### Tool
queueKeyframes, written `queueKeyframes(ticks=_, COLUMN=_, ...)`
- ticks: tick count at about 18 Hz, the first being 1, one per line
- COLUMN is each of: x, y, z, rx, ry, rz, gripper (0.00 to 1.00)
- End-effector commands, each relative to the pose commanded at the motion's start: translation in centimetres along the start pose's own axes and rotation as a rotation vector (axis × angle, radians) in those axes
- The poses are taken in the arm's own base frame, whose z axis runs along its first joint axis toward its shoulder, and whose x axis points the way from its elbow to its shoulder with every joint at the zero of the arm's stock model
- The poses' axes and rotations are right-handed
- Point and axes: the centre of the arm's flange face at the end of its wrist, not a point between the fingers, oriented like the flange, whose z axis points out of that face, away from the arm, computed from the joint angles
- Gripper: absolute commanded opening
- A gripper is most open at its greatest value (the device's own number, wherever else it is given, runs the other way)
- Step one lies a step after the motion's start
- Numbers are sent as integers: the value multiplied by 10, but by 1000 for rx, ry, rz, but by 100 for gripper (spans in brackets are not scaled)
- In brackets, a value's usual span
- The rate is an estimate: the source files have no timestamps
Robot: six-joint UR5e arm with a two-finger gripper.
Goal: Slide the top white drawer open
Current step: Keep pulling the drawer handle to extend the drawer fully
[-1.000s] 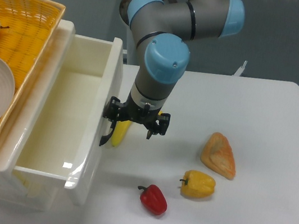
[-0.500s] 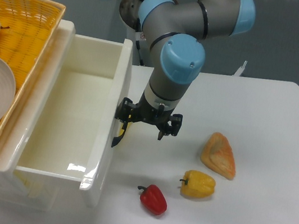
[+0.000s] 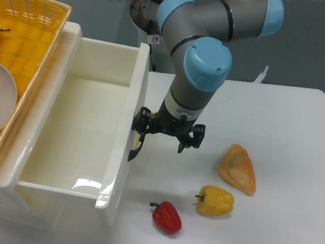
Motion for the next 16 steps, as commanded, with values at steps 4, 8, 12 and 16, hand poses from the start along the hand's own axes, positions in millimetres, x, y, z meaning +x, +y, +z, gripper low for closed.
queueKeyframes(ticks=4, x=-6, y=1, z=1, rx=-4, ry=1, rz=-9, gripper=100)
queueKeyframes(ticks=8, x=-9, y=0, z=-1, rx=1, ry=5, rz=-14, gripper=100)
queueKeyframes(ticks=12, x=-15, y=0, z=-5, rx=16, ry=20, rz=-27, gripper=100)
queueKeyframes(ticks=16, x=-22, y=0, z=-10, rx=38, ry=50, rz=-43, gripper=100)
